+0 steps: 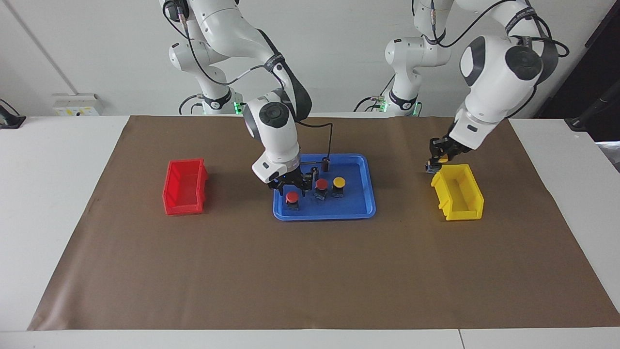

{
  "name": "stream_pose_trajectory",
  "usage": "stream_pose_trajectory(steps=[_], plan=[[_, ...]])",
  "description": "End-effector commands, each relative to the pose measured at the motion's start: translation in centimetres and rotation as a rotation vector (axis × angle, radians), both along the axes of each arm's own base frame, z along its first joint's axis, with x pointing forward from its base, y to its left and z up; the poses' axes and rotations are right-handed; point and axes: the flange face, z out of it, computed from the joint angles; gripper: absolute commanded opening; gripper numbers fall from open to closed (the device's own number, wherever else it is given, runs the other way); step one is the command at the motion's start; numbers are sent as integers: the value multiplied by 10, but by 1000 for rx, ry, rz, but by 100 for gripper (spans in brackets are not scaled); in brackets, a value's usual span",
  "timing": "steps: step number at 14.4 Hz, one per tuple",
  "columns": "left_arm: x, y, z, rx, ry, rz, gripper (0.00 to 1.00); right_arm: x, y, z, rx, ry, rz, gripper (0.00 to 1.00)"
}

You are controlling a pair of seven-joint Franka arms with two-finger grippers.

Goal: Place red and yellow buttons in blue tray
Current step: 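Release the red button in the tray while the left gripper lifts yellow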

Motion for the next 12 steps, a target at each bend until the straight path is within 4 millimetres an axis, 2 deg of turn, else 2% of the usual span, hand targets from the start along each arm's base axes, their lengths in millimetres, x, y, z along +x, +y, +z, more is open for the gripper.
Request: stream_pose_trajectory(steps=[1,3,4,5,7,9,11,12], plan=[[-2,-17,-7,-1,-6,22,16,23,-24,48,-24,-23,-9,100],[-8,-41,-12,-22,3,-11,10,39,-55,102,-69,-30,-27,100],[-12,-56,-18,-28,-10,-29,10,42,-75,128,-75,-24,-40,100],[-15,-69,-27,-34,-27,-47,10,42,-103,156,-80,-13,-56,100],[-9,-74,-38,-43,-45,-52,11,37,-155,201,-83,23,-62,100],[-2,-79,-51,-57,-77,-50,11,24,-210,239,-91,52,-25,100],[-9,-101,-68,-66,-91,-59,11,9,-269,263,-96,72,-4,100],[-11,-102,-74,-68,-98,-56,11,3,-296,268,-96,84,3,100]])
